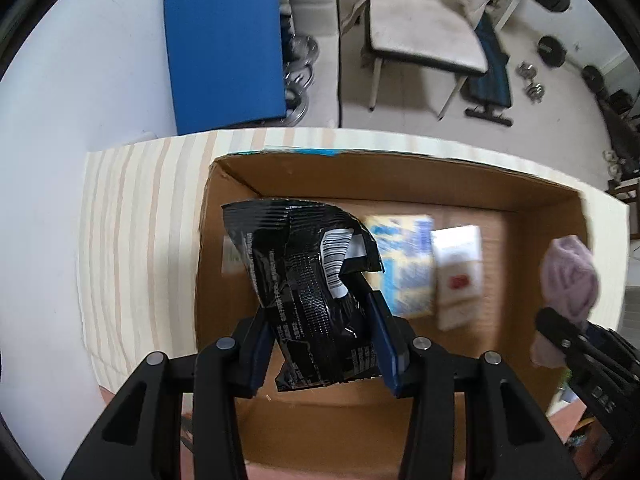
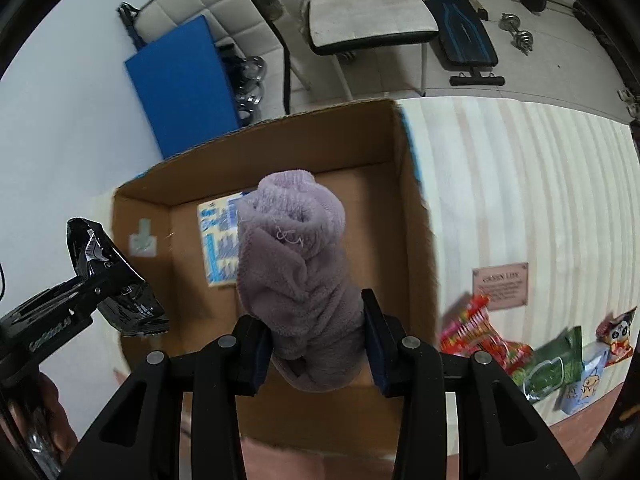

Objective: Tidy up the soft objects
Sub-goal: 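Lower the black bag and lilac towel into the box and release both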

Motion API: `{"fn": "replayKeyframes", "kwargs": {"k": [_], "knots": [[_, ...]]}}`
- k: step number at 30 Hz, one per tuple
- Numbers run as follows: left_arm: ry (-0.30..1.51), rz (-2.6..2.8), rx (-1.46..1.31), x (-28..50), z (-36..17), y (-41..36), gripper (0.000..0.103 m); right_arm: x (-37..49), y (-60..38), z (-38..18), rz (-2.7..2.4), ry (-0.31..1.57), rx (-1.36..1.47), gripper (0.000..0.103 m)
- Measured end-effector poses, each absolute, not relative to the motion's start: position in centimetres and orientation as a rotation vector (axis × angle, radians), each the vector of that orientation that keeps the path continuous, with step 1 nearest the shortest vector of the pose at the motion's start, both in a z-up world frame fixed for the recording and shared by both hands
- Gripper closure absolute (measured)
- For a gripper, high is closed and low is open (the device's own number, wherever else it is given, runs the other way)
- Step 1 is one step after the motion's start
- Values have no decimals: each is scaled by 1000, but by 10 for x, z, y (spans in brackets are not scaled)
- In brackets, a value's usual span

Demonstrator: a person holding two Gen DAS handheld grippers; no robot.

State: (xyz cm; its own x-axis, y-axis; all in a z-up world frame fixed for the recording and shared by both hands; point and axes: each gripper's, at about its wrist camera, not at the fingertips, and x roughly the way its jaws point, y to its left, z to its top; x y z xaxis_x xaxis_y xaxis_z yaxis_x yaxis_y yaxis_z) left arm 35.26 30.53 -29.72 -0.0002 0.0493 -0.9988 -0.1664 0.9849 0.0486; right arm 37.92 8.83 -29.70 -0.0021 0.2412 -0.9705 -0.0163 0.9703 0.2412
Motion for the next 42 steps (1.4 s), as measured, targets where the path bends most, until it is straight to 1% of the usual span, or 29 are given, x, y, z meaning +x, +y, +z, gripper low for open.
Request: {"fn": "replayKeyframes", "kwargs": {"k": [6,11,13,14,15,16,17,18,19,20,21,23,24,25,26,27,30,34,42], "knots": [[1645,160,-73,377,-345,312,62,404,108,-337,131,1598,145,61],[1684,174,-63,384,-358,314,59,417,112,-358,79,1603,129,60],[1694,180,-103,384,-358,317,59,422,112,-364,65,1610,136,58],[1692,175,-120,384,-357,317,59,423,113,-367,65,1615,136,54],[1689,175,-128,387,-355,319,58,424,114,-369,61,1616,131,49],[1681,175,-140,387,-352,320,54,424,115,-370,64,1612,131,47],[1675,172,-148,389,-348,322,52,424,116,-369,68,1607,132,42],[1663,170,-160,389,-343,323,47,423,118,-367,69,1601,127,34],[1655,170,-167,389,-339,324,41,423,120,-364,70,1593,123,30],[1647,168,-174,389,-335,325,39,422,122,-361,69,1585,118,20],[1632,163,-190,387,-329,326,37,421,123,-358,72,1578,115,15],[1614,162,-196,385,-321,327,24,418,126,-352,89,1570,105,15],[1602,166,-192,382,-316,328,10,415,127,-348,91,1567,96,15],[1589,171,-186,380,-313,327,7,412,127,-345,96,1564,91,13],[1574,176,-182,376,-308,327,7,409,127,-341,105,1560,83,5],[1565,173,-185,372,-304,326,6,406,128,-338,111,1557,74,0],[1548,161,-193,357,-298,322,3,394,129,-328,126,1541,29,0],[1519,159,-200,333,-290,314,3,375,130,-318,139,1522,-32,0],[1461,164,-181,300,-274,301,3,345,124,-309,163,1515,-48,0]]}}
